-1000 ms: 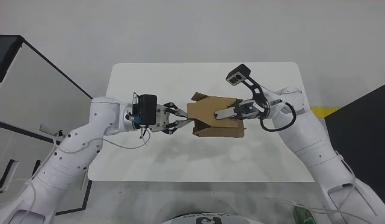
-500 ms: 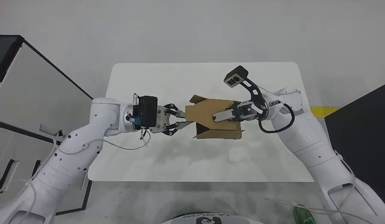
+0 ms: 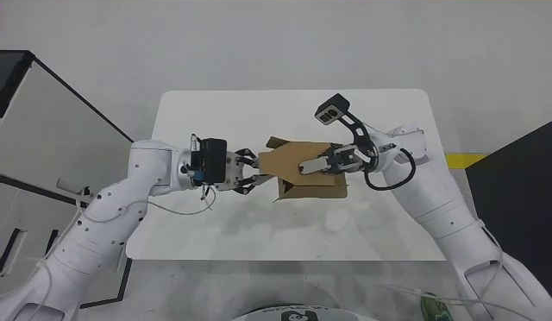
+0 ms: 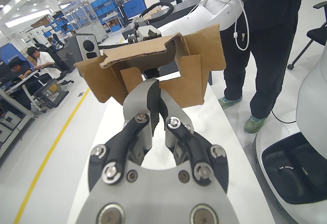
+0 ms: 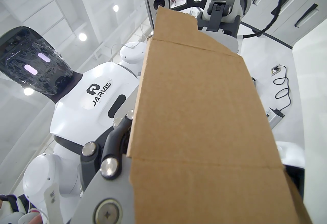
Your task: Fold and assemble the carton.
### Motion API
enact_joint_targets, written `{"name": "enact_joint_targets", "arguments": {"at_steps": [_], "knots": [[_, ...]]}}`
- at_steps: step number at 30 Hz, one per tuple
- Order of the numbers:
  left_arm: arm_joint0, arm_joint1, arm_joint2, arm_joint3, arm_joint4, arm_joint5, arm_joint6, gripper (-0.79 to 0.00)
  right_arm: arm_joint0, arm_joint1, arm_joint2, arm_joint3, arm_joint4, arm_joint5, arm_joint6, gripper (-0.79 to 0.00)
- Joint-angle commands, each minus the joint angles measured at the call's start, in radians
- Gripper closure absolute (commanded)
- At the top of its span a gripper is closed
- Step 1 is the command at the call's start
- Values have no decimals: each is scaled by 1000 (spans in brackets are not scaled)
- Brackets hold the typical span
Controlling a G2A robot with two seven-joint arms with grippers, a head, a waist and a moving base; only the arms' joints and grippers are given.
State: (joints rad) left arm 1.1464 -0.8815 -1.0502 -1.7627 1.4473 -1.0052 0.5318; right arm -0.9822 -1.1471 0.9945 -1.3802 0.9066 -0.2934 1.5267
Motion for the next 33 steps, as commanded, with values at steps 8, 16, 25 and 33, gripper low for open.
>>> {"name": "enact_joint_targets", "arguments": {"at_steps": [8, 16, 25, 33], "knots": [[-1, -3, -6, -1, 0, 16, -27, 0, 0, -10, 0, 20, -8, 2, 2, 0], [13, 0, -41, 0, 2, 33, -8, 0, -20, -8, 36, 13, -17, -1, -1, 0], [17, -4, -34, -9, 11, 26, -7, 0, -26, -12, 49, 2, -24, 3, 3, 0], [11, -9, -26, -6, 13, 29, -30, 0, -26, -19, 46, -3, -24, 7, 7, 0]]}}
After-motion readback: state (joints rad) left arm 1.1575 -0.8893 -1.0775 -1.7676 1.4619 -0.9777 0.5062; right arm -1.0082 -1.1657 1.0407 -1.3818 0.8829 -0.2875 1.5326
